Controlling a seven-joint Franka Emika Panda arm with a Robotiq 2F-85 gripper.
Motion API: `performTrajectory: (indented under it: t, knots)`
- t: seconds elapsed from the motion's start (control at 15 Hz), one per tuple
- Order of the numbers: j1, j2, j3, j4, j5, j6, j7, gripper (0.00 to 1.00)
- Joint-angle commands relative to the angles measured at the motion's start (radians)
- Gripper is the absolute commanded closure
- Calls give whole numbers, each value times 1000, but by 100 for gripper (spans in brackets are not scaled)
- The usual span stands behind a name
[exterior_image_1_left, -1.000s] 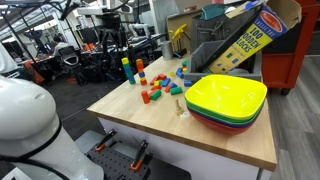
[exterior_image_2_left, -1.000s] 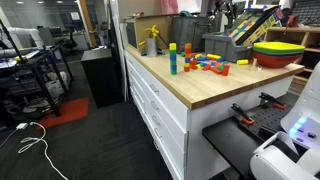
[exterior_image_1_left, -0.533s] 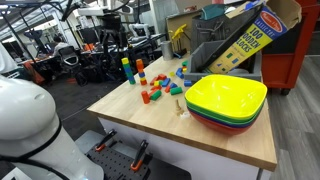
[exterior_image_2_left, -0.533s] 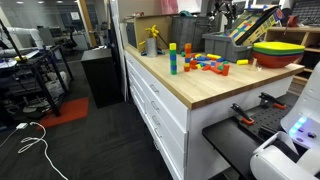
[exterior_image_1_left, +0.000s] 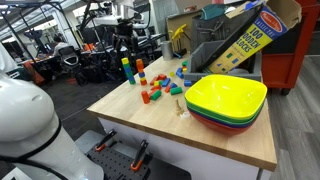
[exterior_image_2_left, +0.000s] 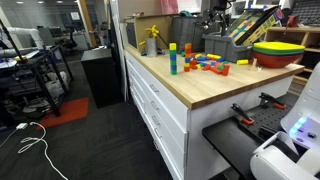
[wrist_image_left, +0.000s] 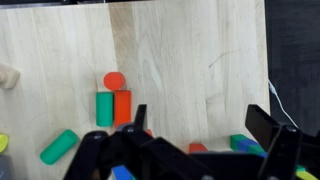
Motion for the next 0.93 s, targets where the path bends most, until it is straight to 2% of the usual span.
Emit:
performTrajectory:
  t: [0.0, 0.27, 0.33, 0.87]
  knots:
    - [-20, 60, 6, 5, -30, 56, 46, 0]
    - [-44, 106, -6, -39, -49, 129, 125, 0]
    - [-48, 114, -15, -36, -19, 97, 120, 0]
    - [-49, 129, -11, -31, -31, 104, 105, 0]
